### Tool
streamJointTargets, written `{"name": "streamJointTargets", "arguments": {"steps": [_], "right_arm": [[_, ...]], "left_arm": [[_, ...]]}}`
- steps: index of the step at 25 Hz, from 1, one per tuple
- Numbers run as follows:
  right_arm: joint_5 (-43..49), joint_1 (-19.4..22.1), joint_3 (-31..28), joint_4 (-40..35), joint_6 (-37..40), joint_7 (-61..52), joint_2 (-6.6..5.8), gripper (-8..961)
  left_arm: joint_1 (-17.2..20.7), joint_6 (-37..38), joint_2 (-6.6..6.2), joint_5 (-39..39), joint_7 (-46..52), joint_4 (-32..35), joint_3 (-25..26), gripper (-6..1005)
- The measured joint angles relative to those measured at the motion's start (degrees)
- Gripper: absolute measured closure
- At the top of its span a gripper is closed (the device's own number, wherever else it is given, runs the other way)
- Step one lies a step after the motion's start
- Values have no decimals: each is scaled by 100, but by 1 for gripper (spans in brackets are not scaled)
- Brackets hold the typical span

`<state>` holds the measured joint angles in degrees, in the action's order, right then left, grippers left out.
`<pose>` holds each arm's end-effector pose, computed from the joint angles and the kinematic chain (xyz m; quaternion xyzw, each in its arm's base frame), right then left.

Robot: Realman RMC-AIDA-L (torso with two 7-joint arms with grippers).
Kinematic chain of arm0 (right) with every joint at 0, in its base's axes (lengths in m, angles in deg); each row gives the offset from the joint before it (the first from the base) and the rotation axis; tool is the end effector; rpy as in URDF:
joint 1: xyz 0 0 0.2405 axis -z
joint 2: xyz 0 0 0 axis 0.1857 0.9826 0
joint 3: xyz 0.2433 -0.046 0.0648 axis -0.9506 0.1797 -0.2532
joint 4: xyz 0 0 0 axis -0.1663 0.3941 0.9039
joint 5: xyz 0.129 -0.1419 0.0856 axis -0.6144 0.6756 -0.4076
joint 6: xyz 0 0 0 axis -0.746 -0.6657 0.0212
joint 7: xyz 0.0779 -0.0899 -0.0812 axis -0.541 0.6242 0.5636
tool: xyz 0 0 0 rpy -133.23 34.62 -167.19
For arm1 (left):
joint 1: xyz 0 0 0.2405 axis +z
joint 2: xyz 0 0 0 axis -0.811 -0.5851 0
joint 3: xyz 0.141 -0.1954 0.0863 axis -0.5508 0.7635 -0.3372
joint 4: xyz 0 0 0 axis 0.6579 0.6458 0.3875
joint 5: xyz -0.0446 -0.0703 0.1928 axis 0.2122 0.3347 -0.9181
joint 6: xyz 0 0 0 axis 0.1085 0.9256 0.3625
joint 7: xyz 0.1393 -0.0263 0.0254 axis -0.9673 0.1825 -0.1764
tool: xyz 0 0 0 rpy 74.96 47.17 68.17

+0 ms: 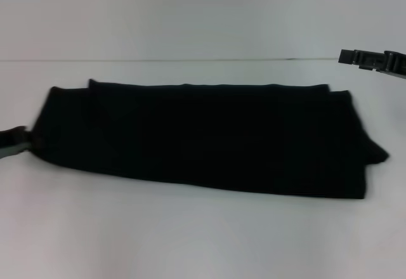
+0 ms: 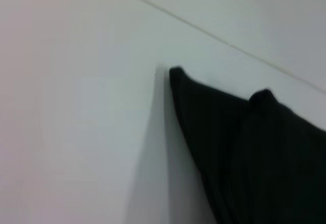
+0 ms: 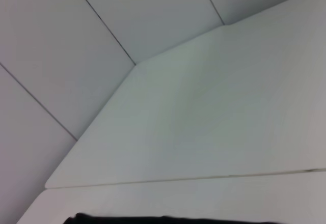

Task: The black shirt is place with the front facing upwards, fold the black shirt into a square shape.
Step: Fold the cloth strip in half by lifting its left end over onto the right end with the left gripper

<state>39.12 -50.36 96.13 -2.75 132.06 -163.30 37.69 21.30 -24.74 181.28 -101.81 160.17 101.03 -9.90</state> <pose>0.2679 0.4159 0.0786 -0.7941 0.4860 0.2680 0.2477 -0.3568 0.3773 0.0747 -0.6807 -0.6567 -0.1216 0.3008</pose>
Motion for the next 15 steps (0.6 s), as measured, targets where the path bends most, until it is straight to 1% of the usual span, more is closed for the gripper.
{"name": "streamJointTargets", "arguments": {"steps": [2,3,5,6,8,11,14,15], "right_arm": [[-5,-16,-1,14,-11,4,8,137],[-5,-17,-5,14,-28,4,12,137],[-7,-28,-7,15,-45,3,24,137],[-8,-33,-3,17,-51,4,27,137],[-10,-42,9,23,-56,4,31,137],[-11,-46,-4,72,-66,15,38,137],[-13,-23,-13,81,-62,20,36,138],[-14,-2,-26,81,-67,32,34,138]], "left_arm": [[212,132,-8,8,-141,167,287,955],[330,217,-43,10,-239,256,492,955],[475,371,-143,8,-419,367,843,955],[505,417,-177,6,-465,388,932,955],[579,543,-297,5,-573,447,1137,955],[602,792,-414,88,-683,590,1380,956],[491,1370,-450,538,-841,702,1598,956],[379,1816,-425,980,-945,706,1606,956]]}}
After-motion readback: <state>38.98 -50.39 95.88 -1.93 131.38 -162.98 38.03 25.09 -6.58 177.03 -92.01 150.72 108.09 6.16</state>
